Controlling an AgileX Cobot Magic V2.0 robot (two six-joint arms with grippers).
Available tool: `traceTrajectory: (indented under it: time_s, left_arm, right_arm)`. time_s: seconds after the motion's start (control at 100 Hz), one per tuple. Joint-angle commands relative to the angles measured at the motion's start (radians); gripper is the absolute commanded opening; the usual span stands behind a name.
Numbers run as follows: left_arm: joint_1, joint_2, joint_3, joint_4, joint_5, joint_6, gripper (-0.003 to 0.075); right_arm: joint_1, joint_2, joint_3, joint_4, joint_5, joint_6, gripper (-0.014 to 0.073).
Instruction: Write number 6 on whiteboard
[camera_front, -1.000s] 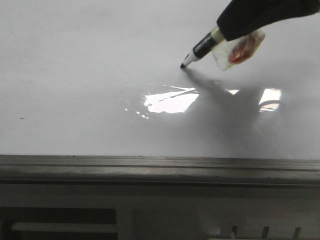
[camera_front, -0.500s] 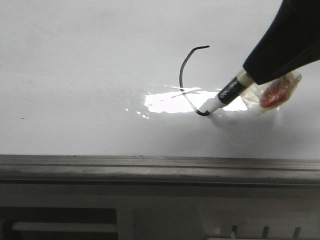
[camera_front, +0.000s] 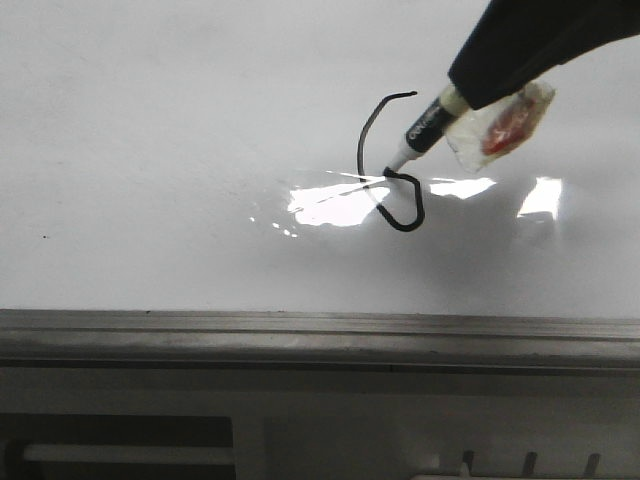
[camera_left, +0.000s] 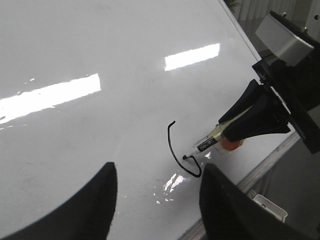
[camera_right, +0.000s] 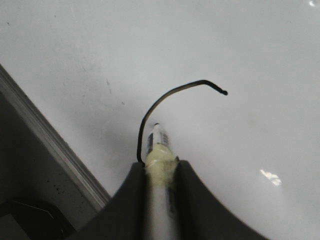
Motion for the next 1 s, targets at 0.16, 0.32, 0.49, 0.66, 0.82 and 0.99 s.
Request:
traceTrajectory:
  time_s: [0.16, 0.32, 0.49, 0.66, 0.82, 0.99]
  left_arm:
    - [0.003, 0.004, -0.028, -0.020, -0.064, -0.009, 0.0344]
    - [0.003, 0.004, -0.028, -0.022, -0.053, -0.009, 0.0344]
    - [0.003, 0.019, -0.028, -0.022, 0.008, -0.009, 0.0344]
    - [-0.003, 0.143, -0.030, -0.028, 0.144, 0.030, 0.0344]
    - [-0.083, 0.298, -0.063, -0.245, 0.276, 0.384, 0.0344]
    - [-0.218, 0.455, -0.089, -0.451, 0.275, 0.673, 0.0344]
  right_arm:
    - [-0.005, 0.012, -0.022, -0.033, -0.034, 0.002, -0.0043]
    - [0.025, -0.047, -0.044, 0.028, -0.034, 0.002, -0.0043]
    - [0.140, -0.172, -0.062, 0.032, -0.031, 0.000, -0.0043]
    - [0.224, -0.195, -0.059, 0.073, 0.139, 0.000, -0.0043]
    - [0.290, -0.164, -0.042, 0.153, 0.171, -0.096, -0.0043]
    - [0.349, -0.127, -0.042, 0.190, 0.136, -0.110, -0.0043]
